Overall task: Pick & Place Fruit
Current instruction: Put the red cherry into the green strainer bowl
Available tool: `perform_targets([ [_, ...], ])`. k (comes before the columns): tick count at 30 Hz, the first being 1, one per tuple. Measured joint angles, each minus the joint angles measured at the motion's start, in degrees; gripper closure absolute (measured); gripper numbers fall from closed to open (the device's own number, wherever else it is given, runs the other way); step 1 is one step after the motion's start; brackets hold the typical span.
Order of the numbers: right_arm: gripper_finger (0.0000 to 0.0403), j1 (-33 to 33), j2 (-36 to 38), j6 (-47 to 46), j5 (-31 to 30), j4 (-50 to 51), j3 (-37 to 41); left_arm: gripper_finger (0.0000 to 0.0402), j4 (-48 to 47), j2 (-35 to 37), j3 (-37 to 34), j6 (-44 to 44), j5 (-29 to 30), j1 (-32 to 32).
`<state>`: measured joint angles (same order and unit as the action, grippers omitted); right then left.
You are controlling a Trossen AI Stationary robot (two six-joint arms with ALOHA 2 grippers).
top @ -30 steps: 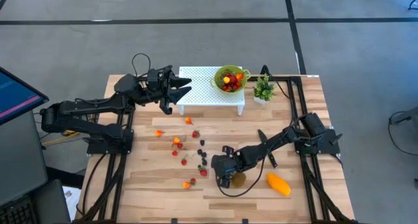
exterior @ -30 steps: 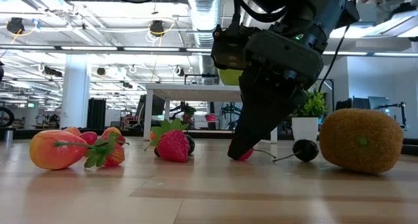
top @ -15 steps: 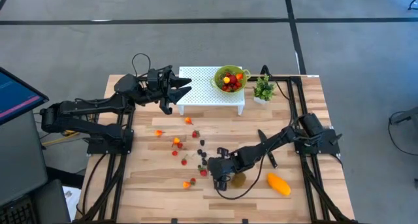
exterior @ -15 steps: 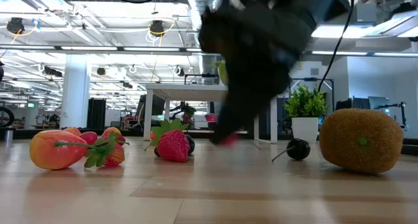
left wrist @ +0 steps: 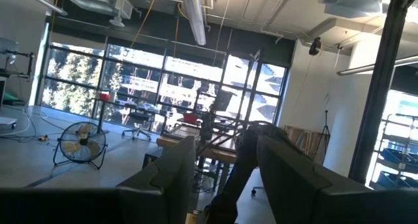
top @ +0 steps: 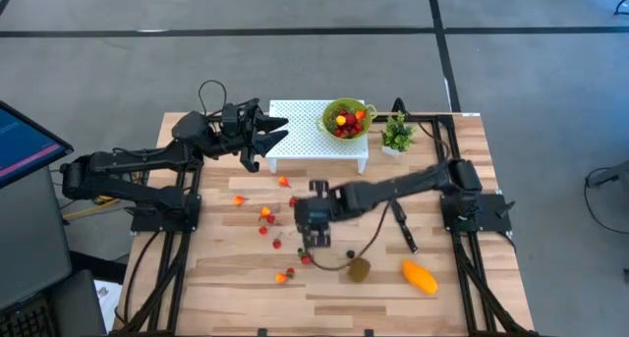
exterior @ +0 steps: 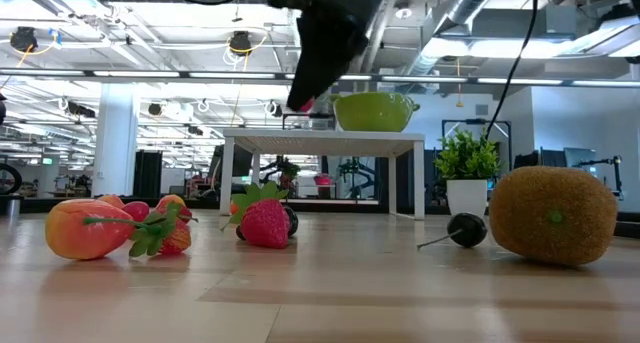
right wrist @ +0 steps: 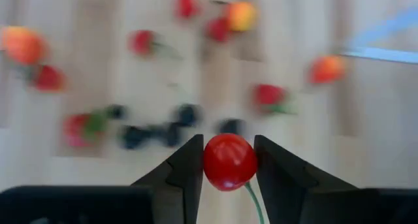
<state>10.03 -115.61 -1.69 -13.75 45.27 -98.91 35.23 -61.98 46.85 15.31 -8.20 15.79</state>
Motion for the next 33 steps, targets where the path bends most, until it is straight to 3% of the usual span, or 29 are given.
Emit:
perform_targets([
  [9,0.0285,-8.3,0.1,6.8,-7.2,22.9,-17.5,0.0243,0.0,0.0,0.0,0.0,0.0,0.0],
  [20,0.0285,-21.8,0.2,13.2,-7.1,39.0,-32.7,0.0243,0.0,0.0,0.0,0.0,0.0,0.0],
  [23,0.0285,-26.1,0.2,14.3,-5.0,41.6,-34.9,0.0243,0.0,0.0,0.0,0.0,0.0,0.0],
  [28,0.0285,-33.4,0.2,16.7,5.5,41.9,-35.2,0.0243,0.0,0.0,0.0,0.0,0.0,0.0],
  [33,0.0285,-38.5,0.2,16.9,12.1,41.8,-34.8,0.0243,0.0,0.0,0.0,0.0,0.0,0.0],
])
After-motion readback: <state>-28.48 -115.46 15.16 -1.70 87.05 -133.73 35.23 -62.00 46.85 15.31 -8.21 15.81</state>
